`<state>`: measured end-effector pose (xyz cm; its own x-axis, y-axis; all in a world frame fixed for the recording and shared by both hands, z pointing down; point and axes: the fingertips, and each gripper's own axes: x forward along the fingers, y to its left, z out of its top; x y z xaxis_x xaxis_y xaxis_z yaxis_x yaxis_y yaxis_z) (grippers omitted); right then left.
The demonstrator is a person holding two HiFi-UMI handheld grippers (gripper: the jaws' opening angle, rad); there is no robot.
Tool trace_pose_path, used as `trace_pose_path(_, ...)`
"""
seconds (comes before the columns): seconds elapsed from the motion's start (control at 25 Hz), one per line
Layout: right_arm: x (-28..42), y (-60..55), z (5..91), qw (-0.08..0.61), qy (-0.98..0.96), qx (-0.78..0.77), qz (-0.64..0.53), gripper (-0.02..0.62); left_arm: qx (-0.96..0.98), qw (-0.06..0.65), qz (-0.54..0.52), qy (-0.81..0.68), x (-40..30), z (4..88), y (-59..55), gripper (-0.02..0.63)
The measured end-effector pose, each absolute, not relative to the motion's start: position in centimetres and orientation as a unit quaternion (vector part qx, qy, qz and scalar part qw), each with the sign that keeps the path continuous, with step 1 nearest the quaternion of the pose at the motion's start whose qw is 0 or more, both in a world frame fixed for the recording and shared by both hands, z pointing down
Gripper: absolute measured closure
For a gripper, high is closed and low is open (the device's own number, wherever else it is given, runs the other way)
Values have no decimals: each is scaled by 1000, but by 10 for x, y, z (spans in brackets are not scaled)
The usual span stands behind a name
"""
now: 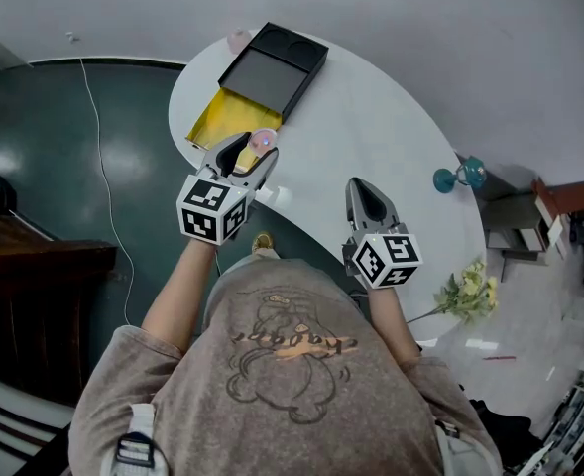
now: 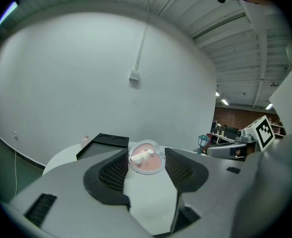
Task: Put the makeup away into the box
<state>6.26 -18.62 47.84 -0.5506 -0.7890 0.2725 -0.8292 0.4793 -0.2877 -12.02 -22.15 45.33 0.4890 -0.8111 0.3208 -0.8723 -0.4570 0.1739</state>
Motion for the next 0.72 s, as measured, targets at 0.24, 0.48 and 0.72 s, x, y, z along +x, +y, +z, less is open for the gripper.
trace_pose_path(0.24, 45, -187, 479, 55, -869, 452, 194, 591, 836, 159, 88, -518, -142, 447, -214, 356)
trace_pose_path(0.48, 33, -190, 479, 56, -874, 442, 195, 591, 827, 159, 90, -532, -159, 448, -212, 356)
trace_pose_path(0.72, 29, -192, 478, 58, -874, 442, 195, 591, 821, 162, 101, -538, -173, 459, -224, 356)
